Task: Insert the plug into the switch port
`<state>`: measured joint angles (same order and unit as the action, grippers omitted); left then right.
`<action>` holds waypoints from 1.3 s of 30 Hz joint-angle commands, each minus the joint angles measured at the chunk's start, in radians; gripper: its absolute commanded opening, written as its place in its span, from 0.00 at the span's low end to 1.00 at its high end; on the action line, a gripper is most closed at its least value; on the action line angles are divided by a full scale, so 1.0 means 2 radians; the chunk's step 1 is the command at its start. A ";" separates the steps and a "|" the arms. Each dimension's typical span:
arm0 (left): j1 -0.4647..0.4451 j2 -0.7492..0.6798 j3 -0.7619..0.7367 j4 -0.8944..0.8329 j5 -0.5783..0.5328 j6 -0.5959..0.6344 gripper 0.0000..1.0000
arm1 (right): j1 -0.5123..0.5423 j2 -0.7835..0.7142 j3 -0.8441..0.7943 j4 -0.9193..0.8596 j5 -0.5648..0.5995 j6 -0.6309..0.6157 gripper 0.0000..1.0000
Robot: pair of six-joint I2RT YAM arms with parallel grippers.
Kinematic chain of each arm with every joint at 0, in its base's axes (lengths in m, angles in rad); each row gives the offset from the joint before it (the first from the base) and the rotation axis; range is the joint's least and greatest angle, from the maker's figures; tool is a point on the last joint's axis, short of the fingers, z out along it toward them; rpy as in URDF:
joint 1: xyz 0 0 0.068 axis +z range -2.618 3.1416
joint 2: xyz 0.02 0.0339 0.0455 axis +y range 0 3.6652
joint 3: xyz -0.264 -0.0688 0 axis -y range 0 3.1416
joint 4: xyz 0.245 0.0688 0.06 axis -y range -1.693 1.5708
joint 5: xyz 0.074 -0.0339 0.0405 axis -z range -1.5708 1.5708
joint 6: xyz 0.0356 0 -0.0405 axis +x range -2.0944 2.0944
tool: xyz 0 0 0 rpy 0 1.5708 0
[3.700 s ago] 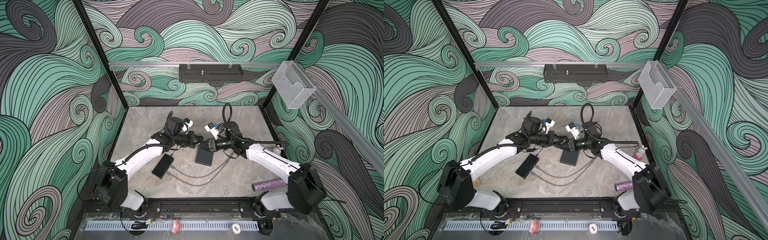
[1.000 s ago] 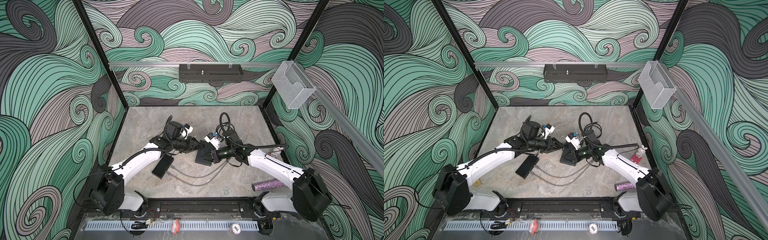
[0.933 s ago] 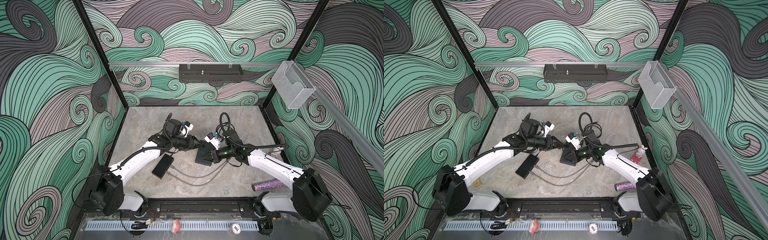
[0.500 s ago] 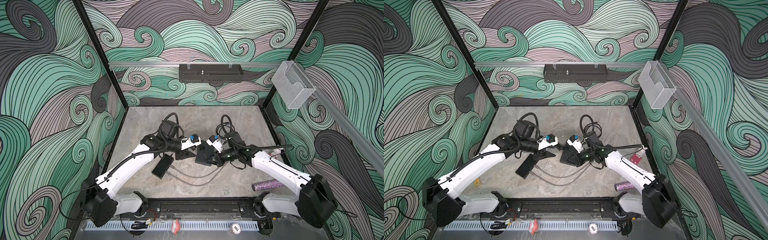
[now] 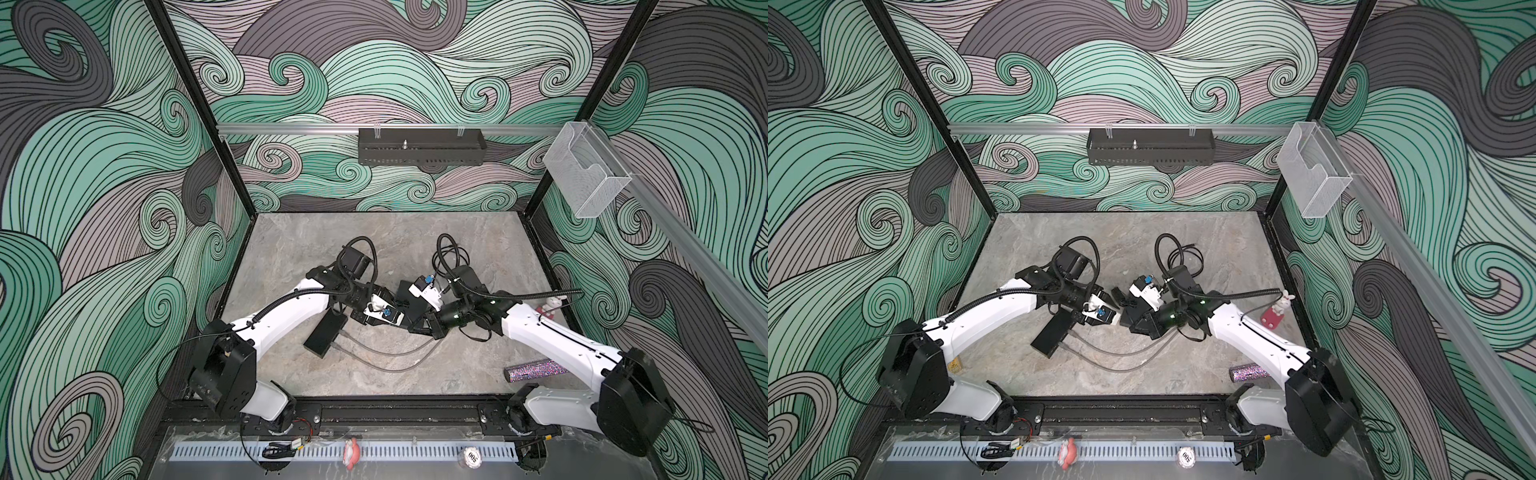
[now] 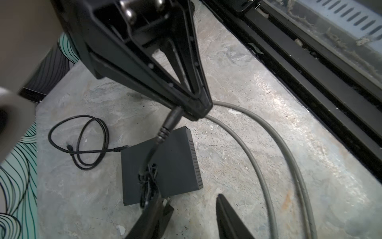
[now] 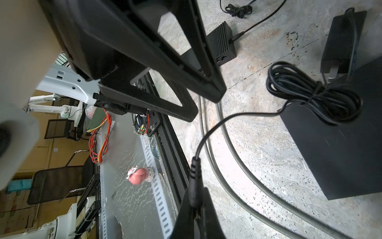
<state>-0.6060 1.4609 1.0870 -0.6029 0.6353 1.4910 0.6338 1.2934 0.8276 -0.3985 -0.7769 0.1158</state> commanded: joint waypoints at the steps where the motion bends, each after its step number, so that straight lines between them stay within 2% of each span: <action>1: -0.009 0.008 0.024 0.009 -0.007 0.043 0.46 | 0.006 0.015 0.008 -0.019 -0.014 -0.014 0.00; 15: -0.043 0.021 0.032 0.007 -0.007 0.040 0.42 | 0.010 0.027 0.019 -0.017 -0.022 -0.009 0.00; 20: -0.054 0.022 0.038 0.002 0.000 0.039 0.30 | 0.011 0.031 0.022 -0.017 -0.019 -0.007 0.00; 26: -0.060 0.025 0.040 -0.008 -0.001 0.043 0.25 | 0.011 0.035 0.024 -0.015 -0.021 -0.003 0.00; 29: -0.062 0.027 0.041 -0.010 -0.005 0.045 0.20 | 0.013 0.034 0.025 -0.015 -0.020 -0.003 0.00; 39: -0.063 0.026 0.039 -0.019 -0.024 0.048 0.21 | 0.014 0.029 0.024 -0.016 -0.020 -0.002 0.00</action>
<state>-0.7254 1.5040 1.1347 -0.5941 0.5934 1.5703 0.6540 1.3590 0.8520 -0.4301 -0.7959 0.1120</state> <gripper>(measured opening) 0.206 0.061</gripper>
